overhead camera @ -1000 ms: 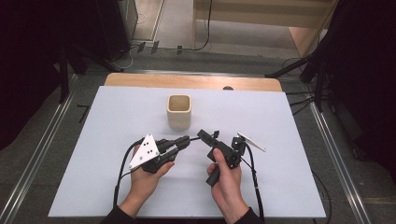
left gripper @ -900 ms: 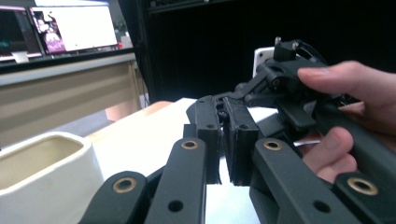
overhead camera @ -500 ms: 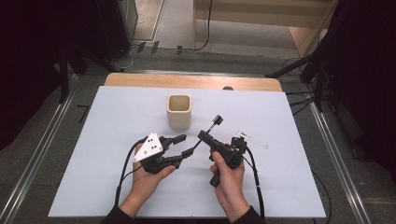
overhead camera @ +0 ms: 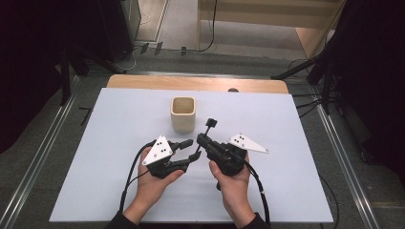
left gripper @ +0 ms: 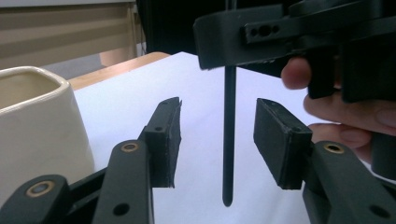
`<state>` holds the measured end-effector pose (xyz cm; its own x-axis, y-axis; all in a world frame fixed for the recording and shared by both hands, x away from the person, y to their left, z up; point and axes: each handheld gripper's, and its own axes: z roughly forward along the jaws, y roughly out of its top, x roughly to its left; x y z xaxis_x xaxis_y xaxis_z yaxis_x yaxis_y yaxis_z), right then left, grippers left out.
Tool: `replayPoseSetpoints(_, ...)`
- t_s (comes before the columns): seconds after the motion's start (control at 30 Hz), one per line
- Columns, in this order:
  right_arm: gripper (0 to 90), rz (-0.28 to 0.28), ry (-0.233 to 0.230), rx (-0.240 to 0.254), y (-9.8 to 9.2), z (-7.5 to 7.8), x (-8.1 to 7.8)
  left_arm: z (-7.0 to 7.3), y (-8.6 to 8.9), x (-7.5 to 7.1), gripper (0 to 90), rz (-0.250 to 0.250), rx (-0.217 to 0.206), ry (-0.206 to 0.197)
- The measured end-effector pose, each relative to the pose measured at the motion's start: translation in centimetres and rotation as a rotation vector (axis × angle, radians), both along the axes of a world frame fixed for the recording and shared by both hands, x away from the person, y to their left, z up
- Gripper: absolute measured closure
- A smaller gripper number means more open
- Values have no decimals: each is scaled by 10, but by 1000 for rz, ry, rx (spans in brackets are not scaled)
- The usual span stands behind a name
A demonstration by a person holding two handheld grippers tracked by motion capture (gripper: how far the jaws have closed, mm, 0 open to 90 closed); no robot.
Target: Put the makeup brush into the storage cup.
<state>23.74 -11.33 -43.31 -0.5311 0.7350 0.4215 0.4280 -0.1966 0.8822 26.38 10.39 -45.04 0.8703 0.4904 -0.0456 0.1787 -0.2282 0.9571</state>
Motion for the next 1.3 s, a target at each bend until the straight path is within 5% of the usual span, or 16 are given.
replayPoseSetpoints(0.3,867,-3,-69,-84,7,5,-6,3,0,-1,611,24,-8,15)
replayPoseSetpoints(0.8,866,31,-109,-147,18,7,-11,6,-5,-3,731,9,-12,65)
replayPoseSetpoints(0.97,866,32,-114,-154,21,6,-12,7,-7,-5,851,-10,7,52)
replayPoseSetpoints(1.03,860,29,-106,-150,20,6,-12,7,-7,-5,857,-6,9,52)
replayPoseSetpoints(1.1,749,8,-110,-136,20,6,-11,6,-7,-4,858,-10,11,61)
replayPoseSetpoints(1.3,689,3,-121,-106,17,13,-13,4,-4,-1,859,2,6,71)
